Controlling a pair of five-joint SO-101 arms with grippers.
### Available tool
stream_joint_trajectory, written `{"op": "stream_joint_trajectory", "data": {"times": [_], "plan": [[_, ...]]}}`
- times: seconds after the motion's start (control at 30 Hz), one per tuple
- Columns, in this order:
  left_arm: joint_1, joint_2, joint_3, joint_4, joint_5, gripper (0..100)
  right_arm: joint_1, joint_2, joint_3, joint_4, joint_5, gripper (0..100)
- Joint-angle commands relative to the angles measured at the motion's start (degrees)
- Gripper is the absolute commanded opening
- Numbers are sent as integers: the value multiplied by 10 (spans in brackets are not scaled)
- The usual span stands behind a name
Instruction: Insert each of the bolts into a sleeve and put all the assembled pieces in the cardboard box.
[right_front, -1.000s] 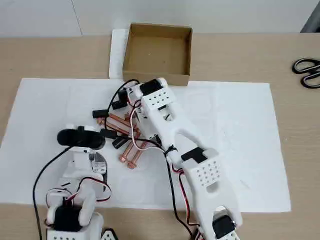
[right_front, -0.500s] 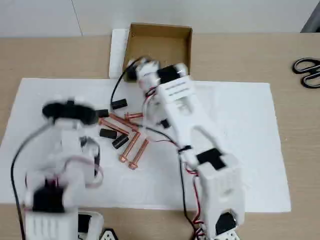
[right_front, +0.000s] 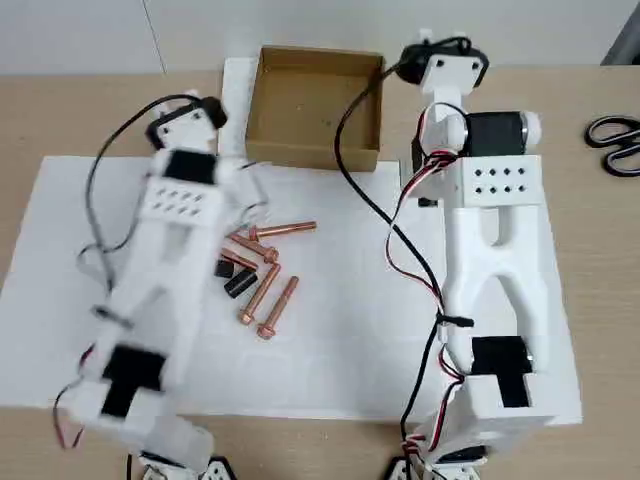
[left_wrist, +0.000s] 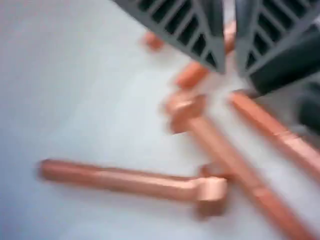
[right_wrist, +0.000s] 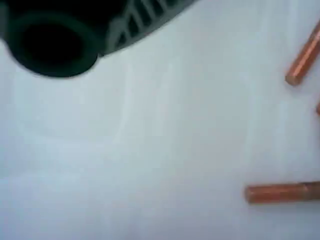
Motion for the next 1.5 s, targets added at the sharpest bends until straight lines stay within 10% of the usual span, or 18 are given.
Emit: {"op": "stream_joint_trajectory", "data": {"times": [0.0, 0.33, 0.7, 1.2, 1.47], "plan": [[37, 50, -81, -18, 106, 7, 26, -33, 9, 1, -6, 7], [25, 151, -92, -90, 452, 8, 31, -31, 40, 0, -6, 7], [8, 276, -177, -85, 491, 224, 29, -31, 40, 1, -5, 7], [-6, 283, -307, -12, 503, 225, 29, -31, 46, 4, -5, 7], [33, 287, -390, 156, 526, 225, 29, -30, 46, 3, -5, 7]]}}
